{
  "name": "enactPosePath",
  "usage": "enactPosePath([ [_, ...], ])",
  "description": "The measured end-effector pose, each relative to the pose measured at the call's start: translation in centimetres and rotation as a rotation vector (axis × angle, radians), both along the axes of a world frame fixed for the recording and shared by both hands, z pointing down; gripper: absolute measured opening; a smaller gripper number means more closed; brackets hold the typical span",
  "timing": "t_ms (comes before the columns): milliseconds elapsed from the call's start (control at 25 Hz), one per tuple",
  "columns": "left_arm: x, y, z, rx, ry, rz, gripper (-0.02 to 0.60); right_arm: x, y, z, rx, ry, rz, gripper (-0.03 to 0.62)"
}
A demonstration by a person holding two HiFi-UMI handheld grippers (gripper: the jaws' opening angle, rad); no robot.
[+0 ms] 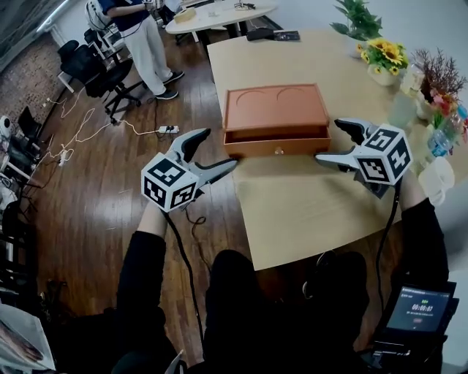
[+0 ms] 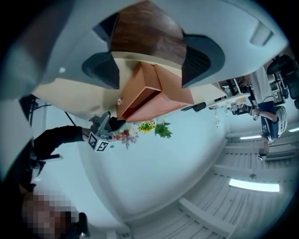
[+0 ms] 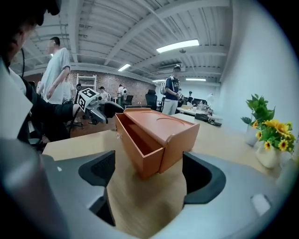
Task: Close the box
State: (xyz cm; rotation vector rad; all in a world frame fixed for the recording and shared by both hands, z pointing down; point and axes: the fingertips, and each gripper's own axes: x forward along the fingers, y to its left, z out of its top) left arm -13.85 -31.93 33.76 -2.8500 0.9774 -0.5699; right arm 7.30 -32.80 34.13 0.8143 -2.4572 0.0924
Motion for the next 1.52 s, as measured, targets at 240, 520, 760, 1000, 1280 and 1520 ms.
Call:
enactPosePath([
  [240,2.5,-1.7,1.2,-0.076,-0.022,0.079,0.403,-1.6,-0.7,1.2,-0.035,0.029,-0.052,0.456],
  [520,2.2,-2.3,0.8,-0.089,0.052,0.047,0.348,-1.1,-1.9,0.6,0.018,0.031,0.005,0.359],
  [760,0.9,-3.7,0.7,-0.060,0.064,-0.043,0.181,0.0,-3.3,0.3,0.045,-0.007,0.087,0.192],
  [1000,0.8,-3.5,0.5,-0.055,0.077,-0.047,0.179,0.0,-3.1,0.1,0.047,-0.012,0.090,0.189],
  [1280,0.9,-1.4,-1.5,0.002,0.150,-0.072,0.261,1.5,-1.8,-1.9,0.075,-0.073,0.127,0.195],
  [1520,1.9,10.0,-9.1,0.141,0.418,-0.009,0.273,0.9,6.9,-9.4,0.073,-0.527,0.066,0.101],
])
